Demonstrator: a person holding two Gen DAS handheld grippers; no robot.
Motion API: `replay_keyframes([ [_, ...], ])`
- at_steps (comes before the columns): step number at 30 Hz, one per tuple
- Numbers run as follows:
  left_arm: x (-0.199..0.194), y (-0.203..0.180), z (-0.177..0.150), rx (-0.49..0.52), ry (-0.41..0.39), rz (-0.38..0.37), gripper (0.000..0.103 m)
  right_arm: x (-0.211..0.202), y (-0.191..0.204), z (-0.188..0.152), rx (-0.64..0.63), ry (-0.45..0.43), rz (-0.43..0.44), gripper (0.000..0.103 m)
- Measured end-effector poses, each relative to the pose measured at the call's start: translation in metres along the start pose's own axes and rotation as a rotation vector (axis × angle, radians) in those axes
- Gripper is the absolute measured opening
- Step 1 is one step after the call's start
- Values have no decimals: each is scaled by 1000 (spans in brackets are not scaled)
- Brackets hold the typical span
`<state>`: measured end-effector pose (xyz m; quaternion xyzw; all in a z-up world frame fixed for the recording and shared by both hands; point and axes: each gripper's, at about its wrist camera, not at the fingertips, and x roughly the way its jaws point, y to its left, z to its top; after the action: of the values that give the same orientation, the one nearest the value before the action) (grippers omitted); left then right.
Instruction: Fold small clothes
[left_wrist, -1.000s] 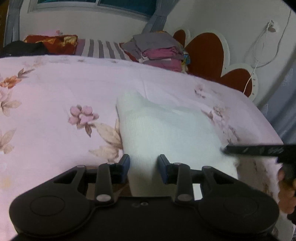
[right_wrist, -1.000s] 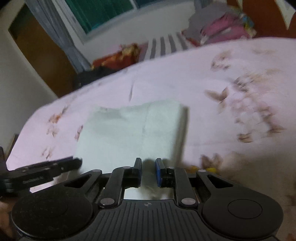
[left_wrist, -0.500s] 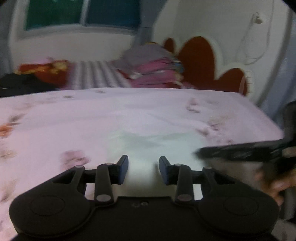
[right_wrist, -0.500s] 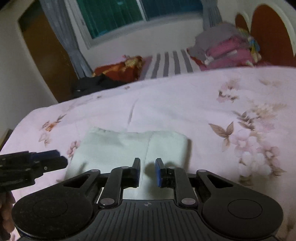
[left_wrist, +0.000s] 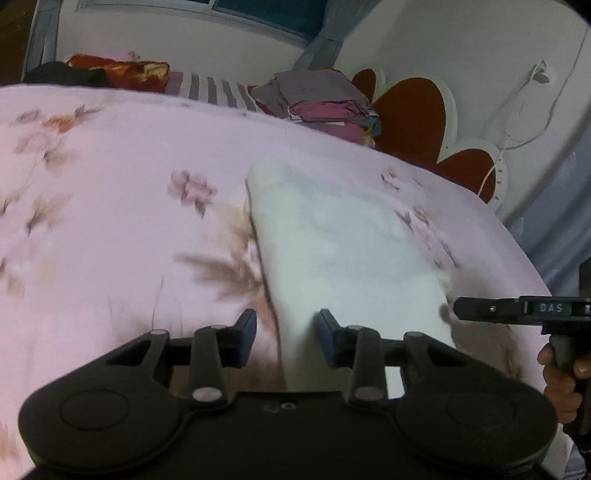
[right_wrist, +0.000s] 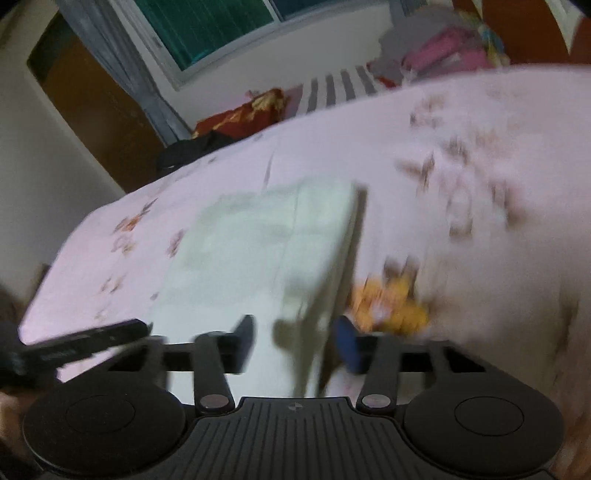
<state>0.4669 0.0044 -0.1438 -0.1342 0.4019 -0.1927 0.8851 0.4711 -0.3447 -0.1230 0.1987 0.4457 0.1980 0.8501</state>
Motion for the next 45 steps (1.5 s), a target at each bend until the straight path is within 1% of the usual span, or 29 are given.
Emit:
replay_keyframes([
  [4, 11, 3, -12, -55, 46, 5, 34, 17, 2, -22, 62, 62, 31, 42],
  [5, 11, 3, -13, -73, 48, 7, 33, 22, 2, -24, 64, 70, 29, 32],
  [6, 12, 1, -12, -86, 44, -6, 27, 24, 4, -26, 61, 67, 35, 12],
  [7, 13, -4, -11, -80, 44, -42, 24, 25, 4, -24, 67, 91, 56, 9],
  [9, 15, -21, -12, -10, 46, -54, 24, 13, 1, -20, 52, 66, 46, 8],
  [11, 21, -29, -16, 23, 70, 9, 27, 4, -1, -18, 43, 73, 41, 8],
  [12, 23, -27, -18, 18, 77, 31, 34, 9, -1, -18, 29, 109, 25, 8],
  [13, 22, -23, -17, 1, 88, 25, 34, 18, 0, -21, 8, 142, -3, 8],
  [15, 8, -19, -8, 1, 82, 34, 36, 18, 3, -19, -13, 142, -17, 13],
  [16, -6, -18, -5, 28, 30, 51, 39, 8, 8, -14, -26, 111, -53, 17],
  [18, -21, -22, 11, 90, -63, 55, 42, -19, 24, -7, -120, -16, -96, 17],
  [19, -19, -25, 20, 106, -90, 51, 41, -24, 31, -1, -144, -50, -98, 17],
  [21, -4, -33, 36, 137, -113, 18, 36, -16, 46, 8, -198, -92, -95, 17],
  [23, 9, -41, 37, 152, -125, -19, 32, 5, 61, 12, -277, -99, -112, 17],
  [25, 30, -44, 31, 143, -50, -73, 32, 30, 68, 4, -377, -51, -127, 17],
  [26, 44, -44, 25, 133, 20, -73, 30, 41, 65, -3, -437, -20, -166, 12],
  [27, 51, -42, 16, 123, 50, -80, 30, 50, 58, -9, -468, -5, -195, 12],
  [29, 46, -42, 5, 99, 55, -92, 31, 42, 46, -9, -419, -17, -168, 6],
  [32, 31, -43, -14, 98, 60, -85, 32, 35, 42, -15, -427, -12, -217, 6],
  [35, 11, -38, -28, 66, 88, -134, 38, 16, 25, -18, -325, 1, -140, 6],
  [36, 1, -35, -31, 57, 74, -137, 44, 6, 21, -17, -279, -20, -129, 6],
  [37, -7, -32, -29, 54, 49, -107, 59, -4, 11, -15, -206, -44, -107, 17],
  [38, -11, -28, -23, 46, 17, -62, 70, -11, 0, -13, -118, -60, -83, 49],
  [39, -11, -25, -17, 28, -29, -10, 87, -14, -10, -9, -44, -71, -57, 64],
  [40, -7, -20, -8, 2, -67, 22, 89, -14, -18, -7, 12, -83, -25, 70],
  [42, 4, -7, 8, -68, -79, 36, 86, -9, -28, 1, 82, -77, 25, 70],
  [43, 10, 0, 15, -111, -75, 36, 81, -4, -32, 5, 116, -64, 47, 68],
  [44, 15, 7, 21, -155, -75, 15, 78, -1, -37, 8, 150, -61, 63, 61],
  [45, 23, 14, 28, -199, -71, -30, 75, 3, -41, 12, 184, -52, 76, 58],
])
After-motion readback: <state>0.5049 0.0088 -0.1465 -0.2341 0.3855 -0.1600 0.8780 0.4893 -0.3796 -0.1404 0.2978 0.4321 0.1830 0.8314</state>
